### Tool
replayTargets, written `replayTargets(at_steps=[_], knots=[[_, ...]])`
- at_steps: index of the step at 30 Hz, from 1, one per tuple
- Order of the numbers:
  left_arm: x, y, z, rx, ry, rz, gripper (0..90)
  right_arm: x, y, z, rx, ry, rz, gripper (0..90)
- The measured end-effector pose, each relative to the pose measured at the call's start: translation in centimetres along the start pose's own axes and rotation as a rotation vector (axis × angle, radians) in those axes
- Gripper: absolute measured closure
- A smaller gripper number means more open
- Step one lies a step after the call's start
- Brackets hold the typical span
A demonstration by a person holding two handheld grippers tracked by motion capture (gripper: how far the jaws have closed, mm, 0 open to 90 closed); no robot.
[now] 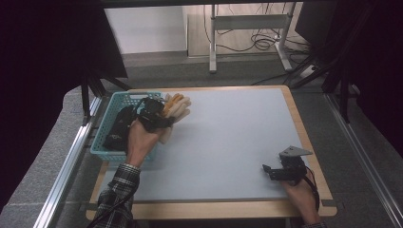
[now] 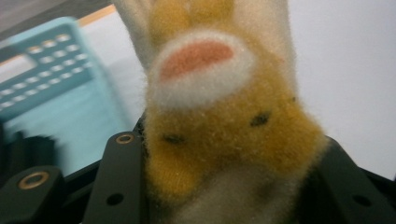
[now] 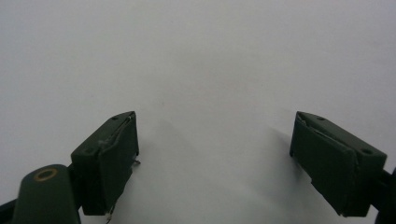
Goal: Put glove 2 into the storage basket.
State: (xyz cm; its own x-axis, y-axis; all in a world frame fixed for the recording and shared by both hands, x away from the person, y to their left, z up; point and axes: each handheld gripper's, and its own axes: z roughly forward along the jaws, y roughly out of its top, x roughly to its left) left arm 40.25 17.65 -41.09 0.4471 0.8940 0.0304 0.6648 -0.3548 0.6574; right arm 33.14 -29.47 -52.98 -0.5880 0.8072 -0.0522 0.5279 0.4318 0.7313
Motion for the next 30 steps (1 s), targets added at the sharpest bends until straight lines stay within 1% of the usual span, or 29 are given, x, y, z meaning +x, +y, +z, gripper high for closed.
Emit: replayTargets(at_steps=[3,11,12,13,14,17,19,23,25,26,27,28,29,30], knots=[[1.4,-0.4,-0.5,0.005,0.028,-0.027,53.5,0.0,0.0,0.0,0.001,0.0,0.0,15.0],[5.4,-1.7,-1.5,0.001,0.091,-0.13,53.1,0.0,0.0,0.0,0.001,0.0,0.0,14.9],[5.4,-1.7,-1.5,0.001,0.091,-0.13,53.1,0.0,0.0,0.0,0.001,0.0,0.0,14.9],[6.0,-1.9,-1.6,0.004,0.1,-0.143,53.1,0.0,0.0,0.0,0.0,0.0,0.001,14.9],[6.8,-2.2,-1.7,0.003,0.113,-0.166,53.0,0.0,0.0,0.0,0.001,0.0,0.001,14.9],[8.0,-2.9,-1.6,0.003,0.128,-0.214,52.8,0.0,0.0,0.0,0.002,0.0,0.0,14.9],[8.7,-3.3,-1.3,0.01,0.146,-0.237,52.7,0.0,0.0,0.0,0.001,0.0,0.0,14.9],[9.7,-4.0,-0.3,0.023,0.17,-0.281,52.6,0.0,0.0,0.0,0.001,0.0,0.0,14.9],[10.0,-4.1,0.3,0.047,0.18,-0.287,52.5,0.0,0.0,0.0,0.001,0.0,0.0,14.9],[10.0,-4.1,0.3,0.047,0.18,-0.287,52.4,0.0,0.0,0.0,0.001,0.0,0.0,14.9],[10.1,-4.1,1.0,0.073,0.185,-0.292,52.4,0.0,0.0,0.0,0.001,0.0,0.0,14.9],[10.2,-4.1,1.4,0.081,0.183,-0.291,52.3,0.0,0.0,0.0,0.0,0.0,0.0,14.9],[10.0,-4.1,1.8,0.086,0.181,-0.301,52.3,0.0,0.0,0.0,0.001,0.0,0.0,14.9],[10.0,-4.0,2.1,0.098,0.18,-0.297,52.2,0.0,0.0,0.0,0.001,0.0,0.0,14.9]])
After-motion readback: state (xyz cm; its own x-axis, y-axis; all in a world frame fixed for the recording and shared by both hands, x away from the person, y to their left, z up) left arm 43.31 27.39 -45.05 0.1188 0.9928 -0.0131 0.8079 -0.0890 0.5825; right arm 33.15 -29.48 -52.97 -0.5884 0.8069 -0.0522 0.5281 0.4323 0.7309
